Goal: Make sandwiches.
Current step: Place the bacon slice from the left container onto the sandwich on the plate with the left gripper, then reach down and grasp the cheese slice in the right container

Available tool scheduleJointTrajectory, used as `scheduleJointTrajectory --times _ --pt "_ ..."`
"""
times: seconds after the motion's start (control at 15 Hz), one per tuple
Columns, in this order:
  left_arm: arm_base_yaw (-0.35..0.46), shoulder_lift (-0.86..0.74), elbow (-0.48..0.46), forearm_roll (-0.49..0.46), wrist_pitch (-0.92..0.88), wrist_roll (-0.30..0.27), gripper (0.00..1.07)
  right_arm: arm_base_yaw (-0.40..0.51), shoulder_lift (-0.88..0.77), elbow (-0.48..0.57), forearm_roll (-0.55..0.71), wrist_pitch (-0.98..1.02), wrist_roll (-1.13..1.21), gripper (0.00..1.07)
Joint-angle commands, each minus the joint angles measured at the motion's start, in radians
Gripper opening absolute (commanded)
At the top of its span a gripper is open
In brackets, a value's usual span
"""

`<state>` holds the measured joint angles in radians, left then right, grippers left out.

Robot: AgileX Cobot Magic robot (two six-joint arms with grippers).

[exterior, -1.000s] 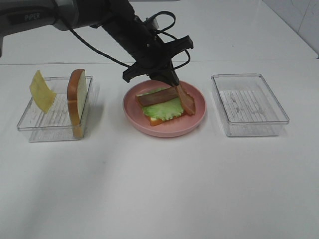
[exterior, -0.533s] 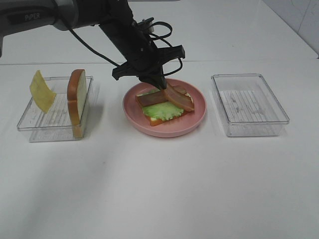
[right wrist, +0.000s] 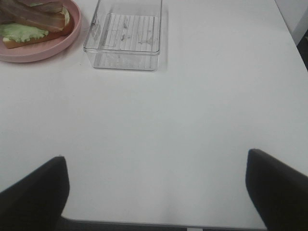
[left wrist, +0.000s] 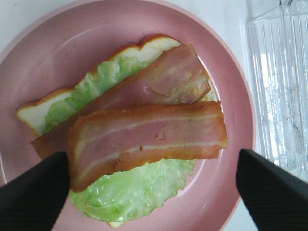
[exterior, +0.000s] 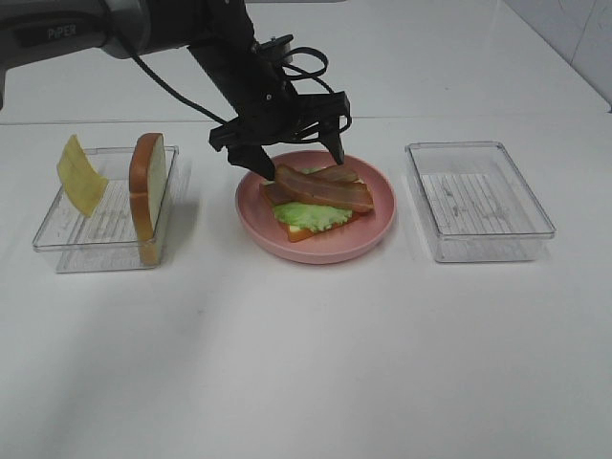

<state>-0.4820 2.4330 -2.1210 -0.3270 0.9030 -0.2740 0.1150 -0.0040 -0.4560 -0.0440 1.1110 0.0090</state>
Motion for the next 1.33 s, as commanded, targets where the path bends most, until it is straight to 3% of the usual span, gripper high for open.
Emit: scheduleJointTrajectory --times 0.07,0.33,0.47,0.6,0.93,1.2,1.33 --pt "-0.007 -0.005 -0.010 0.040 0.037 -0.008 0.98 -0.003 -0.031 0.004 -0.004 -0.011 -0.009 0.97" --pt "-0.007 -0.005 -0.124 0.110 0.169 -0.028 0.98 -0.003 -0.031 0.004 -0.004 -0.011 -0.009 0.97" --pt "-0.007 -0.005 -0.273 0.192 0.343 -0.025 0.98 -0.003 -0.031 0.004 -0.004 -0.011 -0.009 0.97" --pt "-0.007 -0.005 -0.337 0.243 0.416 -0.020 0.98 -0.003 -0.031 0.004 -0.004 -0.011 -0.009 0.97" --pt "-0.001 -0.130 -0.349 0.290 0.414 0.024 0.98 -0.003 -0.031 0.004 -0.004 -0.011 -0.009 0.97" --pt "0.057 -0.269 -0.346 0.305 0.414 0.039 0.98 -0.003 -0.031 0.004 -0.004 -0.011 -0.009 0.97" --pt "0.098 -0.344 -0.284 0.306 0.414 0.048 0.98 -0.003 -0.031 0.004 -0.004 -0.011 -0.009 0.97"
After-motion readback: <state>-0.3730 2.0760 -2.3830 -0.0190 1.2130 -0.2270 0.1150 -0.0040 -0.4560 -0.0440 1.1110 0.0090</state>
